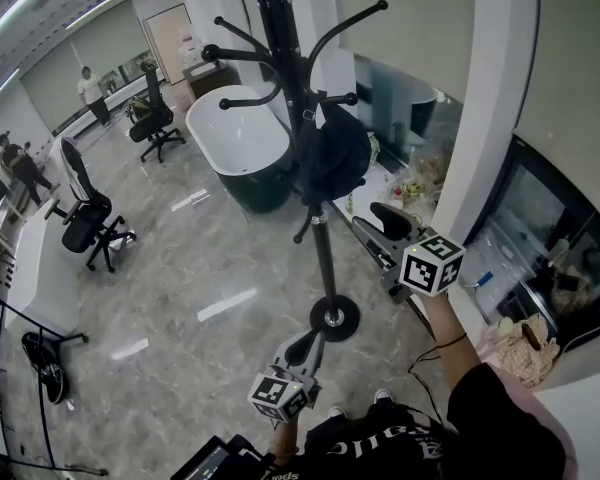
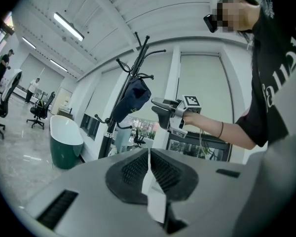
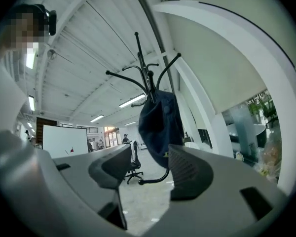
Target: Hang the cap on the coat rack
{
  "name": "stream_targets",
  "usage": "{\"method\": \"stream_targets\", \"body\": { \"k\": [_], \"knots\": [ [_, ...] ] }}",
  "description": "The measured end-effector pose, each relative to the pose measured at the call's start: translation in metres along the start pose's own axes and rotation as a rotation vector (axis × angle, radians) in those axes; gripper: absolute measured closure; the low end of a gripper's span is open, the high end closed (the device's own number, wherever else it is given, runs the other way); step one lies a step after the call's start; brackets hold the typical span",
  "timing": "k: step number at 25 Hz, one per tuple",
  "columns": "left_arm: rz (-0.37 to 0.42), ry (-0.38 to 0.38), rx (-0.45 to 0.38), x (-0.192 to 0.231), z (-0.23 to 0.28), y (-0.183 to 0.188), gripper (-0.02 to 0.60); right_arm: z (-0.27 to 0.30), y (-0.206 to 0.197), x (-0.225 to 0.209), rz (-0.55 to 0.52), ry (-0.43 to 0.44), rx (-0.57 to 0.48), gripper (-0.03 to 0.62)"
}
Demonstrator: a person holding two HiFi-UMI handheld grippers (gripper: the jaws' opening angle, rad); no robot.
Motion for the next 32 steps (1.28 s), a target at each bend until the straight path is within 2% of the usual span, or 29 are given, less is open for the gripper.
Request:
{"method": "stream_targets", "body": {
  "k": [6,11,17,21,25,32],
  "knots": [
    [-0.006,-0.021,0.015,-0.004,-0.02,-0.005,0.577,-0.025,-0.063,0.036,0.055,0.015,0.087,0.36],
    [-0.012,-0.036,0.023,-0.009,-0.038,-0.011,0.577,-0.055,-0.114,0.064,0.109,-0.01,0.147,0.51],
    [-0.02,-0.04,0.038,-0.018,-0.048,-0.012,0.577,-0.079,-0.16,0.085,0.201,0.027,0.233,0.564],
    [-0.016,-0.011,0.036,-0.029,-0.054,-0.009,0.577,-0.092,-0.175,0.092,0.268,0.037,0.246,0.574],
    [-0.001,0.02,0.019,-0.046,-0.049,-0.004,0.577,-0.111,-0.182,0.09,0.285,0.065,0.284,0.577],
    [-0.015,0.084,-0.009,-0.097,-0.011,-0.01,0.577,-0.161,-0.165,0.06,0.308,0.114,0.296,0.577]
  ]
}}
Point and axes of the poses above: the fingertips, and each gripper's own axes: z forward along the fingers, x to its left, y out of its top, the point moved 7 cm from there along -z, backward along the fingers, and after that the axes turned 5 degrees about z, right-handed, at the moved point
